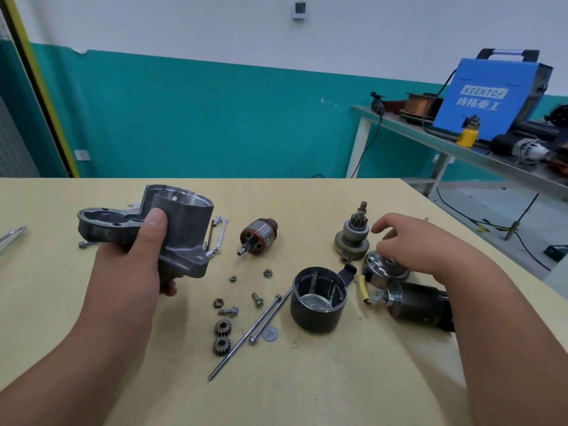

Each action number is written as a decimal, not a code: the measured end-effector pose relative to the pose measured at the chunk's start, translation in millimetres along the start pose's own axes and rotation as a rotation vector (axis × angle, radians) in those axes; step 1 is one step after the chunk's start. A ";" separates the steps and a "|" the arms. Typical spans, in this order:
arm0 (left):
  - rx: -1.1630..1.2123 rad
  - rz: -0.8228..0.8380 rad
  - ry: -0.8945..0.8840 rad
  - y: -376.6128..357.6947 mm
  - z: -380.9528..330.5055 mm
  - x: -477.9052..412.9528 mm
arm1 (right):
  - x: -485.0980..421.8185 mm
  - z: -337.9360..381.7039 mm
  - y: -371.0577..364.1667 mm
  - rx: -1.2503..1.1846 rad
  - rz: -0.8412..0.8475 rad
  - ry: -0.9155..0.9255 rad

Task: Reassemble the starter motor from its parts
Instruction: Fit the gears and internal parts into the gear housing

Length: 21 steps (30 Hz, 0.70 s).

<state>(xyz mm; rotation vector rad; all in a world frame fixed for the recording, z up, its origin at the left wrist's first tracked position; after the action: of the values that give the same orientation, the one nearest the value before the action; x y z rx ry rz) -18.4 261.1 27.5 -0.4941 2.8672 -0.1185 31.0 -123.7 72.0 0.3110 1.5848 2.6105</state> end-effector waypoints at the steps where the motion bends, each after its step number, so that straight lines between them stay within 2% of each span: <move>1: -0.006 0.003 0.004 0.2 0.0 -0.1 | -0.2 0.2 0.3 -0.037 -0.030 0.005; 13: -0.003 0.023 0.003 0.3 2.8 -0.4 | -1.3 6.2 8.2 -0.174 -0.334 0.067; 16: 0.042 0.016 0.003 1.5 7.5 -4.9 | -4.5 -2.6 14.0 -0.173 -0.407 0.023; 18: 0.065 0.008 0.037 2.9 12.7 -9.3 | -9.3 -17.5 18.9 -0.144 -0.385 -0.063; 21: 0.046 0.011 0.064 6.5 21.2 -14.8 | -17.8 -38.5 18.3 -0.043 -0.249 -0.151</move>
<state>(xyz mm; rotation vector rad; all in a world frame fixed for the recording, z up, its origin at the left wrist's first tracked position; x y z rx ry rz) -1.9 271.4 9.3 -0.4736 2.9215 -0.2009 41.1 -168.6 68.5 0.2804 1.4167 2.3701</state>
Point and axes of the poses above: each hand's wrist, its own x-axis away from the middle knuckle, its own y-axis out of the back of the hand, z = x × y, the point moved 2 cm from there along -x, towards the middle knuckle, and after that the axes turned 3 degrees about z, right-handed, at the moved point
